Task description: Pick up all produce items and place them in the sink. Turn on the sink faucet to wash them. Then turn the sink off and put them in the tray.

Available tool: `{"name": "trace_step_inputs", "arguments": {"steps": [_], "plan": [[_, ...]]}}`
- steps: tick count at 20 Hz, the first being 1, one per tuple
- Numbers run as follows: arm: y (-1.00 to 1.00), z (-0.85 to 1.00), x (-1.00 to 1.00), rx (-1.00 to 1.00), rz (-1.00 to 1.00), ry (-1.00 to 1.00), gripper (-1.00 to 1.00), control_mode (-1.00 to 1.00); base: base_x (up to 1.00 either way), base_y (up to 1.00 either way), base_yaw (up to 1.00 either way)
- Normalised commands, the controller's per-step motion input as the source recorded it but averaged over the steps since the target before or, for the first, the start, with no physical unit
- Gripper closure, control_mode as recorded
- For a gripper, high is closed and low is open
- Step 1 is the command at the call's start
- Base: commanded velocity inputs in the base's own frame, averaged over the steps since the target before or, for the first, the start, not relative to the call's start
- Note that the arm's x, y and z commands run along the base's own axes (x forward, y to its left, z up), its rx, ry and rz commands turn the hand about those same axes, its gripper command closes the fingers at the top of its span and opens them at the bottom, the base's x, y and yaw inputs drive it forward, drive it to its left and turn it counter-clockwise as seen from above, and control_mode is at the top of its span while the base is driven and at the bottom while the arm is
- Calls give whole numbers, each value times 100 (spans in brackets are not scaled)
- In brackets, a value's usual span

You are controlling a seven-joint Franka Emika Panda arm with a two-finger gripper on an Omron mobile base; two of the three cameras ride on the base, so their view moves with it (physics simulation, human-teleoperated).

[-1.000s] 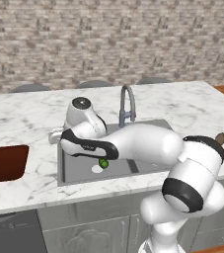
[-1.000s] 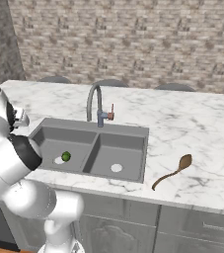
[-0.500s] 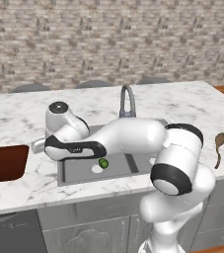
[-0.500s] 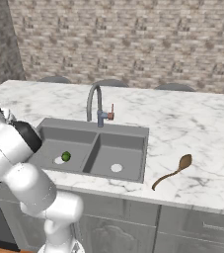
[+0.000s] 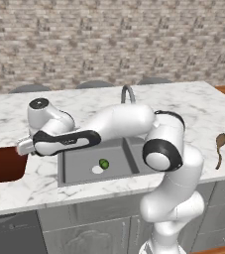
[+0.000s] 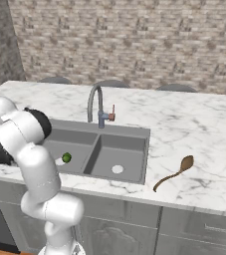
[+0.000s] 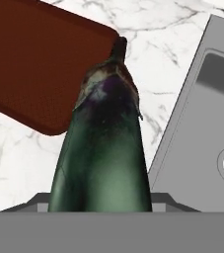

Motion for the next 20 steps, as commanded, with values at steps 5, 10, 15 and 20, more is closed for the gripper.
{"name": "trace_step_inputs", "arguments": {"steps": [5,10,15,20], "plan": [[30,-9,0,-1,1,4,100,-100,0,0,0],[22,-28,0,-3,0,2,100,-100,0,0,0],[14,-23,4,-2,0,5,100,-100,0,0,0],[12,-19,18,0,0,10,100,-100,0,0,0]]}}
